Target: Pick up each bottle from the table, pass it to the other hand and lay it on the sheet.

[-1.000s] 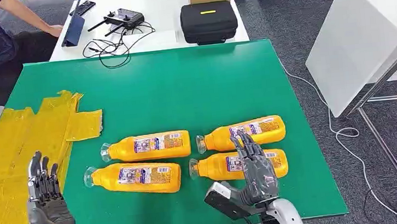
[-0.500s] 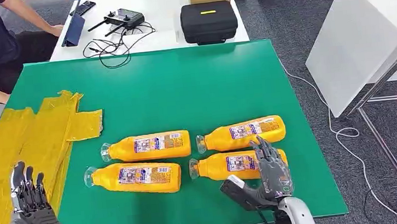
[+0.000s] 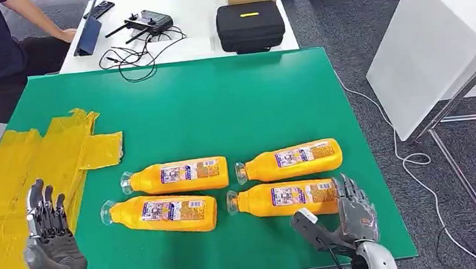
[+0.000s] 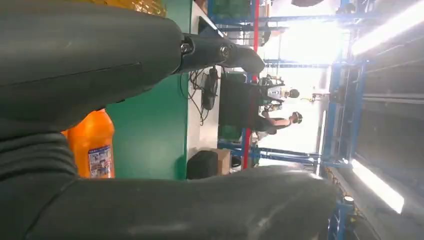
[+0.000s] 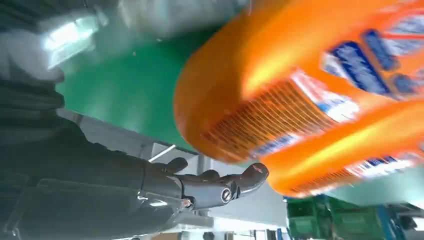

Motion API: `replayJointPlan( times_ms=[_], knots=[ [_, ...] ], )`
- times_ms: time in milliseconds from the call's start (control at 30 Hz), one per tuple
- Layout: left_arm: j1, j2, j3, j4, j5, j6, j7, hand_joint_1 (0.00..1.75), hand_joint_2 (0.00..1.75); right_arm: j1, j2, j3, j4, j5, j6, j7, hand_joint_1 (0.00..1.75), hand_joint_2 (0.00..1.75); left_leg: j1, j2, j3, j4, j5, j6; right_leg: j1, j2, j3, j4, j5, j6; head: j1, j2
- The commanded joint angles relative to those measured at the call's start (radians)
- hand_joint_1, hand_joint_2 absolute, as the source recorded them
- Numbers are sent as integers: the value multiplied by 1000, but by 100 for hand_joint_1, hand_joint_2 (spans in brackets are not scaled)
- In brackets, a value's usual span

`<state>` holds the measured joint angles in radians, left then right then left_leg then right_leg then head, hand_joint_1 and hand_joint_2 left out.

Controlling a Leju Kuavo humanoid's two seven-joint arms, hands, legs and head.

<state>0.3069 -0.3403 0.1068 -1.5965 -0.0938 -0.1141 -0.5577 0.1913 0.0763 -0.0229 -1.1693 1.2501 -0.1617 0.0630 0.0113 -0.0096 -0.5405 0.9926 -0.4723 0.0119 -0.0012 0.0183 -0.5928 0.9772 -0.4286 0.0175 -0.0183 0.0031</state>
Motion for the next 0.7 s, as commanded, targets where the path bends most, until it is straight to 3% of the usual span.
replayJointPlan(
  times_ms=[33, 133, 167, 267, 500, 667, 700],
  knots=[
    [-53, 61, -47, 108, 29, 30, 0, 0, 0, -46, 25, -62, 106, 12, -56, -55, 0, 175, -1, 1, 6, -3, 0, 0, 0, -1, 5, -3, 0, 0, 0, 0],
    [-34, 60, -34, 94, 36, 41, -8, 0, 0, -33, 31, -24, 42, -2, -61, -104, 0, 175, -1, 1, 3, -2, 0, 0, 0, 0, 2, -1, 0, 0, 0, 0],
    [-26, 54, -23, 88, 38, 40, -12, 0, 0, -27, 20, 17, 13, -14, -53, -144, 0, 0, 0, 2, 5, -2, -1, 0, 0, 0, 4, -1, -1, 0, 0, 0],
    [-21, 49, -9, 86, 38, 41, -21, 0, 0, -22, 8, 60, -15, -31, -44, -175, 0, 0, 0, 3, 5, -2, -1, 0, 0, 1, 3, -1, -1, 0, 0, 0],
    [-36, 38, 21, 92, 35, 26, -27, 0, 0, -31, -32, 159, -118, 11, -9, -135, 0, 0, 0, 3, 6, -2, -2, 0, 0, 1, 5, -1, -1, 0, 0, 0],
    [-61, 42, 8, 121, 35, 11, -25, 0, 0, -15, -52, 131, -133, 22, 25, -91, 0, 0, -1, 0, 4, -2, -1, 0, 0, -2, 4, -1, -1, 1, 0, 0],
    [-67, 44, 3, 128, 34, 7, -24, 0, 0, -14, -52, 117, -122, 34, 34, -78, 0, 175, -1, 0, 5, -2, -1, 0, 0, -2, 4, -1, -1, 1, 0, 0]
  ],
)
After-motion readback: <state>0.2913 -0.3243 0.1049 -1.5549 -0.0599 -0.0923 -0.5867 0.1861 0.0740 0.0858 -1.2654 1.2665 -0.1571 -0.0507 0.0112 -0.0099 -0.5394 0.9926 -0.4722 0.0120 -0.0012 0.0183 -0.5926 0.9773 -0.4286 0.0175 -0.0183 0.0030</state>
